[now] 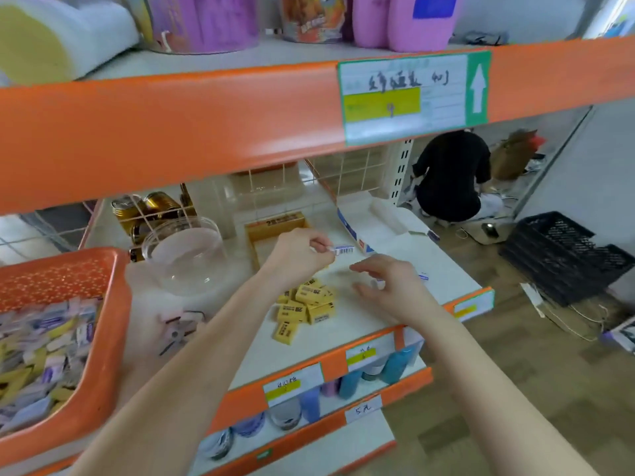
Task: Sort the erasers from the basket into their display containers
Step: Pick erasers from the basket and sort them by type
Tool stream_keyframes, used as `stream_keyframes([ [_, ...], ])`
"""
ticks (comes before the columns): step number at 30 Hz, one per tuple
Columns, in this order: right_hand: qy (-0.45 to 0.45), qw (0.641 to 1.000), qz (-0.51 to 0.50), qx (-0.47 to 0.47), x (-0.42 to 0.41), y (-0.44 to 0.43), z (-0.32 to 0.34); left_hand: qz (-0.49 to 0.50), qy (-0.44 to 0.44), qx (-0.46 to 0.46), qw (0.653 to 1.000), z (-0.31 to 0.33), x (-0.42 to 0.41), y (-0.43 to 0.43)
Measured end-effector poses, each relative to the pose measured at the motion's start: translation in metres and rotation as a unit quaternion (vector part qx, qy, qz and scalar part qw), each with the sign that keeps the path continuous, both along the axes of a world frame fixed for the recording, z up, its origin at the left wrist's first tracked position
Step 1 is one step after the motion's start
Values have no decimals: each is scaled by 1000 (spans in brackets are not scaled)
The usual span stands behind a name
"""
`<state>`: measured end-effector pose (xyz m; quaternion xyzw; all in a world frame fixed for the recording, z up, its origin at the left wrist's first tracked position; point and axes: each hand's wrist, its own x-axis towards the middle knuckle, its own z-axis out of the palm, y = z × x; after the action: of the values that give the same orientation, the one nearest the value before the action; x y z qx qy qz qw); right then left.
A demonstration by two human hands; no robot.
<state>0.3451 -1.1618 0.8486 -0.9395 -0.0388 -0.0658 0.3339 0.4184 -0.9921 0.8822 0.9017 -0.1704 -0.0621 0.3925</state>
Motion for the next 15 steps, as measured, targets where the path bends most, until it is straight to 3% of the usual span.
stream_keyframes([
  [8,-46,987,-142,-59,-24,-83,-14,-84,-22,70,994,-30,2,-82],
  [15,18,993,-101,-66,-17,-97,-26,-82,-98,174,976,-40,3,-95],
])
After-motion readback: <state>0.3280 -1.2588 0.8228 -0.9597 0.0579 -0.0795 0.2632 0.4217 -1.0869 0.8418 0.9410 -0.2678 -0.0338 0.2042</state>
